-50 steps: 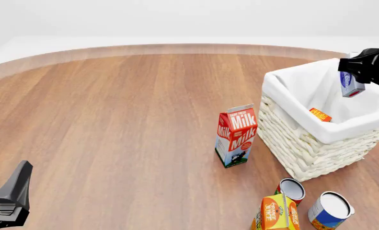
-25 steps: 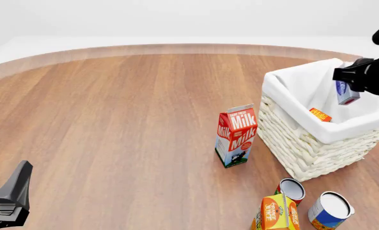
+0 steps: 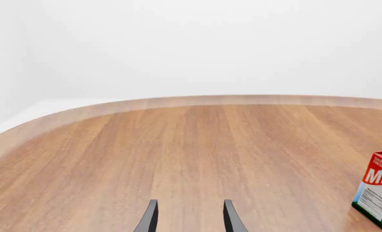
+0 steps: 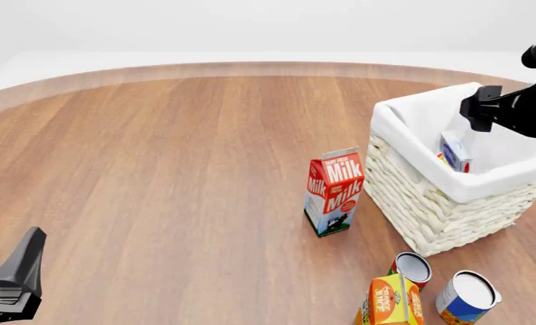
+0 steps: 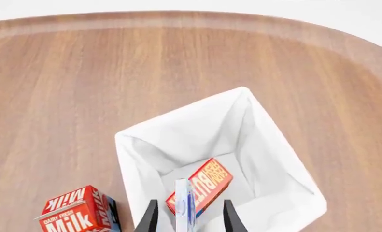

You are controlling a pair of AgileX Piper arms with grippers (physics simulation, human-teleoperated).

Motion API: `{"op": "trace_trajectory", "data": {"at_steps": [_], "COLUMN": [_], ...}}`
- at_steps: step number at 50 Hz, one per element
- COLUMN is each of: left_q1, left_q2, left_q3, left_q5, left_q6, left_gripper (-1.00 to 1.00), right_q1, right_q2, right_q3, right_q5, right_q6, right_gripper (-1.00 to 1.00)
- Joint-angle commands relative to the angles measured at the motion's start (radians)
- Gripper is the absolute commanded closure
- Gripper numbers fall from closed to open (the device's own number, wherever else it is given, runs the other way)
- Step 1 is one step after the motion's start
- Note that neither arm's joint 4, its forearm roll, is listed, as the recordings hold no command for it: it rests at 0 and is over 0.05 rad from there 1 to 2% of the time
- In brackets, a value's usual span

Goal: Pick up the cream cheese box and the butter, and put them in the basket.

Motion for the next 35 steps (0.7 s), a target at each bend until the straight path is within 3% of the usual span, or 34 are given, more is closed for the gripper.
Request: {"op": "trace_trajectory", "data": {"at_steps": [1,24,35], "left_q1": [0.000,0.000,0.000], "left_q2": [0.000,0.000,0.000], "left_q3": [0.000,0.000,0.000], "left_q5": [0.000,0.000,0.000], "left_q6": [0.000,0.000,0.000], "left_gripper": [-1.00,-1.00,-1.00], "right_q1": [-0.006,0.016,0.053], "right_q2": [0.001,-0.051,-0.115], "right_q3": [-0.019,-0.061,-0.153], "right_q5": [0.008,0.066,0.163], "right_q6": [-0.004,-0.007,-0.005], "right_gripper": [-1.00,-1.00,-1.00]}}
